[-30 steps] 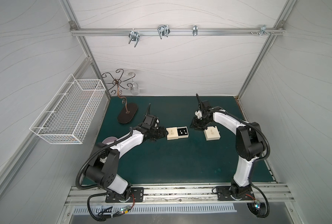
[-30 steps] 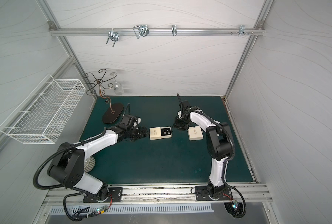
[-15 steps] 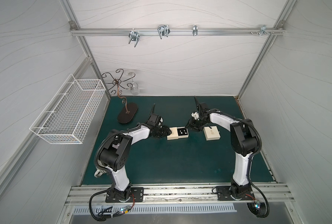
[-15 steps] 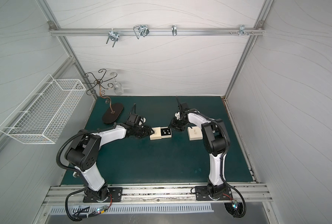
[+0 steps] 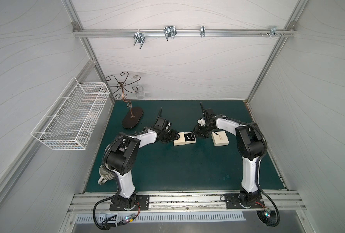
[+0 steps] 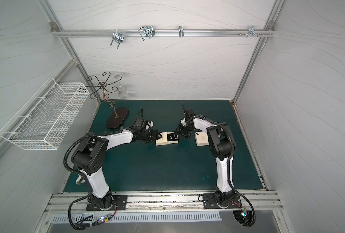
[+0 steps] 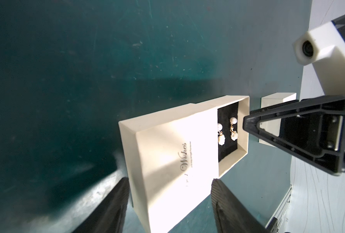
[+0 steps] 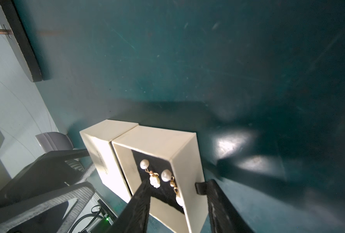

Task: Place the earrings into the drawer-style jewelry box
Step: Close the drawer of the jewelry box.

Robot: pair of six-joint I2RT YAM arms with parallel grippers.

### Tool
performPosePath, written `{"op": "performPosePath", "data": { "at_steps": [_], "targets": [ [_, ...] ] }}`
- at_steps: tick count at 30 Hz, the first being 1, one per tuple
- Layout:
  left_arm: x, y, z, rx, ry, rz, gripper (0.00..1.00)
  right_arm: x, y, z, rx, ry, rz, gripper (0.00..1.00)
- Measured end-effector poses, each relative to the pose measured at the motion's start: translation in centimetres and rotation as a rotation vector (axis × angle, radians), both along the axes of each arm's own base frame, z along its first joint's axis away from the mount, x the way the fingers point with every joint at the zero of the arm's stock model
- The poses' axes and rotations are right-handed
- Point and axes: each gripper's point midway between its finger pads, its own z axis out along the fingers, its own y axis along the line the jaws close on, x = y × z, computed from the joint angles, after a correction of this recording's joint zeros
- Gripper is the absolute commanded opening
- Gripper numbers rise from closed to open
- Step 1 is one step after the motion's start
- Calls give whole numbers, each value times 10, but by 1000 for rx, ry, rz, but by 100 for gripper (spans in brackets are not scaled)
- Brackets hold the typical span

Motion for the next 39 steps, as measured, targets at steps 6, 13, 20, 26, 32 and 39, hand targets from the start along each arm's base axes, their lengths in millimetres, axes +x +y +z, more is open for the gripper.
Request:
{"op": "performPosePath", "data": {
  "at_steps": [6,13,20,26,32,39],
  "targets": [
    [3,-3,1,-12,-2,-7,66,2,10,7,14,-15,8,48],
    [6,-6,3,-24,-7,-12,65,1,17,10,19,-23,20,48],
    [8,-8,-1,-25,1,-15,64,1,20,4,16,-10,20,48],
    [14,-10,-2,-25,-1,-13,63,4,24,6,19,-15,16,48],
    [18,-19,-2,-32,-6,-30,62,0,36,9,28,-24,35,48],
    [19,-26,0,-37,-11,-43,62,-1,46,7,33,-25,46,48]
  ]
}}
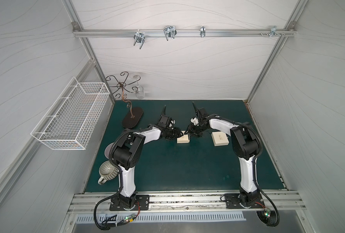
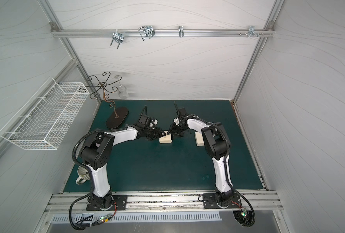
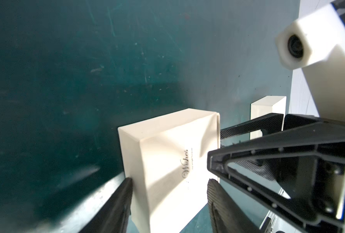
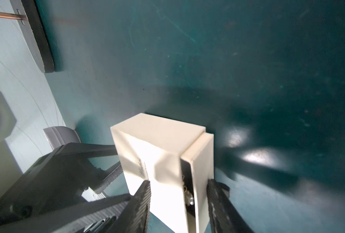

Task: Place the earrings into the drawer-style jewelry box
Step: Close the drawer of the jewelry box.

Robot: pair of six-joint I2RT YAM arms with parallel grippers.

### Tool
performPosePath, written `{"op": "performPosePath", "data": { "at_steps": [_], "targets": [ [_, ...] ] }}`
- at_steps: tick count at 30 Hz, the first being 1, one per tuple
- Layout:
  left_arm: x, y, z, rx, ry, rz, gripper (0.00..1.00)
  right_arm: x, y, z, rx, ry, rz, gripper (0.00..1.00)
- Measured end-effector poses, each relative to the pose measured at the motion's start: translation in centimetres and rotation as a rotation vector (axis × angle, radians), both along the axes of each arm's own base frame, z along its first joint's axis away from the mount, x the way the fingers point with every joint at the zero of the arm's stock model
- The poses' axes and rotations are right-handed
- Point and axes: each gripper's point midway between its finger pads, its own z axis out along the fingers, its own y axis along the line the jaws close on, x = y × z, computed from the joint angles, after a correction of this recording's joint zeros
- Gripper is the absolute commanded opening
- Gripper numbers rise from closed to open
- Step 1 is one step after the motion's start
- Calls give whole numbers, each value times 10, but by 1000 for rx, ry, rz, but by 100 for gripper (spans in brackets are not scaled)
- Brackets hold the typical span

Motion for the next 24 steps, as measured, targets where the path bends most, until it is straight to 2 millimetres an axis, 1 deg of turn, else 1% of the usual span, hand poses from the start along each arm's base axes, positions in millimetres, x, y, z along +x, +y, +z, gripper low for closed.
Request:
{"op": "performPosePath", "data": {
  "at_steps": [17,20,22,24],
  "targets": [
    [0,-5,-2,-8,7,-12,61,2,2,1,8,0,-15,48],
    [0,-5,-2,-5,6,-14,64,2,2,1,7,0,-15,48],
    [0,-3,-3,7,4,-14,68,2,0,0,4,-1,-17,48],
    [0,1,-4,31,-3,-12,71,2,-5,0,-8,-6,-25,48]
  ]
}}
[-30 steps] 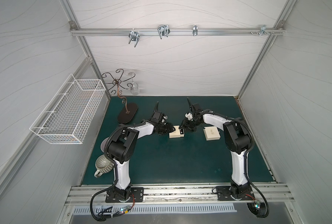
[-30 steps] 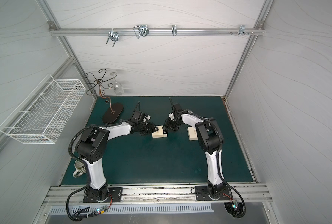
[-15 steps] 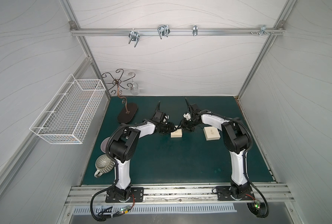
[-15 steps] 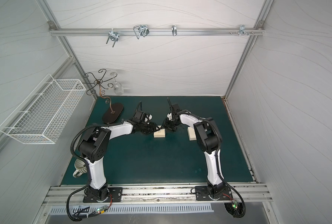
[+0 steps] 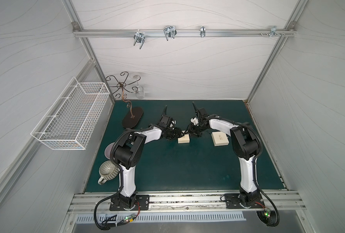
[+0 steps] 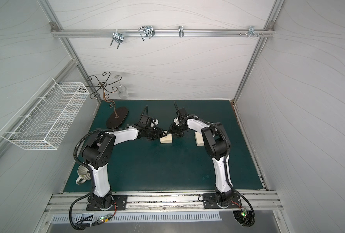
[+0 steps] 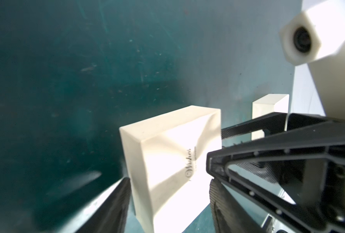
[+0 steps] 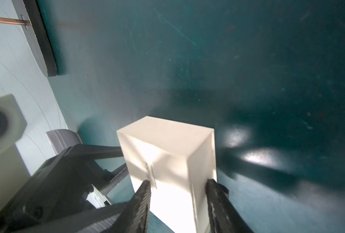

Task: Place the earrings into the drawer-style jewelry box
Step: Close the drawer of the jewelry box, then reset both arms

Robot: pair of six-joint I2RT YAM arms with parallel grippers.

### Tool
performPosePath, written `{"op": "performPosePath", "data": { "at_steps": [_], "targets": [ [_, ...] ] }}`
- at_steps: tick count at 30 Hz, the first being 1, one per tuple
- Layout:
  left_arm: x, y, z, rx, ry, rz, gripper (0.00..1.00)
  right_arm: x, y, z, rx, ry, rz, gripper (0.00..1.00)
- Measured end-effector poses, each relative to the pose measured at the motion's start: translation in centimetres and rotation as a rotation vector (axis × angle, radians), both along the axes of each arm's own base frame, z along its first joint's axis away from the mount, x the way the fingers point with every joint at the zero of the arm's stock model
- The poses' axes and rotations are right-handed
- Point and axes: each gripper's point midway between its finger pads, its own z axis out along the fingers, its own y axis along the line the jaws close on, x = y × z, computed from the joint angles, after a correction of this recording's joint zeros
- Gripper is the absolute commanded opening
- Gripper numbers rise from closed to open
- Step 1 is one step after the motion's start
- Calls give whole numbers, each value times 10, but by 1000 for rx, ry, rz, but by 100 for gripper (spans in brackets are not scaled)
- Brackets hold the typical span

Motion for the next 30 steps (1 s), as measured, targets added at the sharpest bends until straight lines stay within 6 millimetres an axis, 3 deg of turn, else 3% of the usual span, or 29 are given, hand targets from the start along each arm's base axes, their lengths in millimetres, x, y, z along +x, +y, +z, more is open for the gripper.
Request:
{"op": "performPosePath", "data": {
  "at_steps": [4,9,13,16,20,25,30],
  "targets": [
    [4,14,12,50,-41,23,75,-3,-19,11,-36,-38,-18,49],
    [18,43,64,90,-190,89,75,0,-56,57,-73,-181,-75,50],
    [22,81,103,180,-339,182,76,-1,-92,96,-121,-330,-136,53],
    [17,116,118,301,-432,270,78,-2,-125,115,-194,-456,-189,61],
    [7,169,116,494,-494,407,82,-5,-172,118,-330,-585,-256,76],
    [-4,237,99,723,-527,547,82,0,-235,99,-477,-636,-356,97],
    [-12,287,82,840,-535,623,83,9,-288,85,-602,-681,-468,99]
  ]
}}
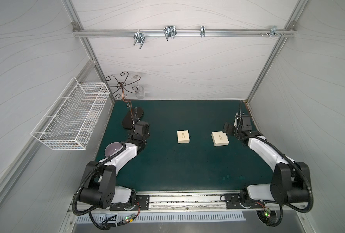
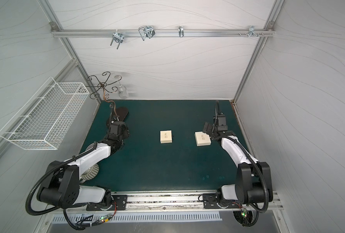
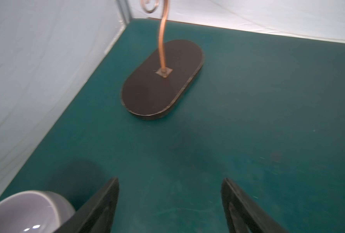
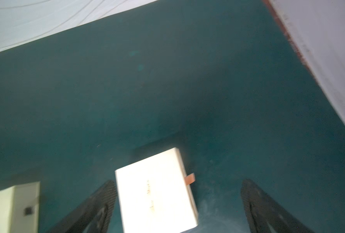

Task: Place the earrings into the drawer-style jewelry box
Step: Reset both arms

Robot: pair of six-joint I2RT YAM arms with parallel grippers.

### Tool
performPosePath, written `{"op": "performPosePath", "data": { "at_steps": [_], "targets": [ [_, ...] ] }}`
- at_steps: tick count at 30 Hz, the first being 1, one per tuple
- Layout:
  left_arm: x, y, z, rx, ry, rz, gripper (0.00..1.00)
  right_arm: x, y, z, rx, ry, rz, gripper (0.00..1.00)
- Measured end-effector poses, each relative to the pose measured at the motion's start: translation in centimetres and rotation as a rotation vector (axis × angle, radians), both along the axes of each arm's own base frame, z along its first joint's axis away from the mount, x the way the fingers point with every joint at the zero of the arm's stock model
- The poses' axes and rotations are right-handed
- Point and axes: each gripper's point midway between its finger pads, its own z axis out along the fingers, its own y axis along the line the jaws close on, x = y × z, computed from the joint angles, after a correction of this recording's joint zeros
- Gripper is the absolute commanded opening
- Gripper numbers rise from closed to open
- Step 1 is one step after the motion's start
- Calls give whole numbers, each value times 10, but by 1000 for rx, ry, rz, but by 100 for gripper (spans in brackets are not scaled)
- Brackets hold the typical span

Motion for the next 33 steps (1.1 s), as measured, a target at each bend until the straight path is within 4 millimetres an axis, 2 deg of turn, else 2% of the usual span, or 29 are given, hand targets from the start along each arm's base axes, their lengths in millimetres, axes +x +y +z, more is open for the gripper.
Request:
{"op": "performPosePath", "data": {
  "at_steps": [2,5,9,13,16,21,26,30,33],
  "targets": [
    [-1,16,-5,-4,-12,25,83,1,-12,-7,-37,-37,-29,99],
    [-3,29,-12,-19,-39,27,85,-2,-23,-24,-64,-75,-50,99],
    [1,18,-14,-48,-72,-47,86,-2,-30,-51,-98,-76,-47,99],
    [6,8,-8,-67,-99,-103,86,3,-29,-64,-90,-109,-12,99],
    [7,3,0,-77,-134,-138,86,8,-22,-66,-84,-144,34,99],
    [2,-5,3,-62,-148,-177,87,11,-9,-62,-99,-214,93,99],
    [1,-8,-12,-36,-120,-194,89,11,-2,-62,-106,-243,126,99],
    [3,-6,-34,-2,-71,-203,90,12,3,-61,-105,-268,158,99],
    [3,-3,-39,11,-89,-202,91,13,5,-61,-104,-275,169,99]
  ]
}}
